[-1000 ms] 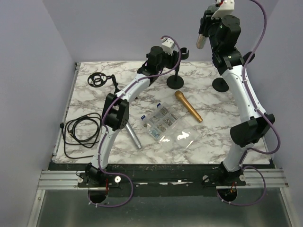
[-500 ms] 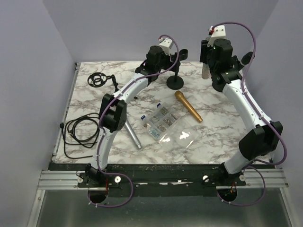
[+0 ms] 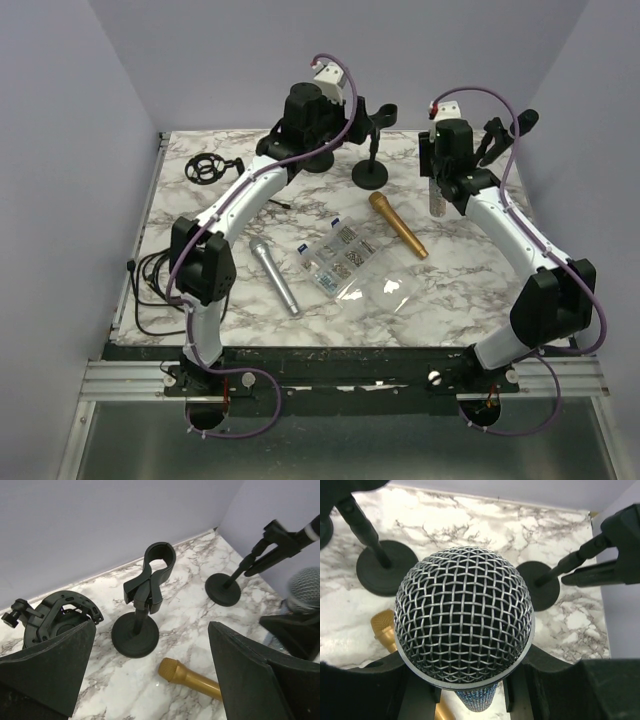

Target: Remove the microphone from the stand

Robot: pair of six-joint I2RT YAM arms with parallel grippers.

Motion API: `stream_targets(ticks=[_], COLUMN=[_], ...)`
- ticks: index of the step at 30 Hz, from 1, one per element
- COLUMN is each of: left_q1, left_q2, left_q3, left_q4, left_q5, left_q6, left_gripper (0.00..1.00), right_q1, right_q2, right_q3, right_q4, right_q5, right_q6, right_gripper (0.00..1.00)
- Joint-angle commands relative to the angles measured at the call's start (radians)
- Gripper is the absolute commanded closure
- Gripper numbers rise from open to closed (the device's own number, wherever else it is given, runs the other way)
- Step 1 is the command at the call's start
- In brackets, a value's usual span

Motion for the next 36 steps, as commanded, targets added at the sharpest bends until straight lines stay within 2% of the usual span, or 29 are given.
stream_targets(ticks=[1,5,12,20,36], left_q1=[-0.003,-0.003,0.015,0.017,0.017], left_q2=[-0.131,-0.23,-0.428,-0.636,-1.103], left_q3=[-0.068,-0.148,-0.277,-0.42,-0.596], left_q4=[-0.045,-0.08,-0.199,-0.193,-0.245], left_q5=[0.044,0.063,0.095,0.167,0.167], left_q6=[-0.083,-0.146,-0.22,-0.262,-0.111], left_gripper=[0.02,0.01,0.02,0.02,0.01], right_q1=[-0.001,-0.003,-0.003,-0.005,-0.025], right_q2=[-0.038,-0.045,0.029,0.134,0.34], right_q3=[-0.028,-0.062,-0.07,-0.038,0.036], right_q4=[-0.045,-0.064,-0.113,-0.141,-0.175], right_q5=[0.016,0.011,0.111,0.086,0.068], right_q6=[0.026,0.027,0.01,0.026,0.007], right_gripper=[0.99,0.99,0.99,0.99,0.99])
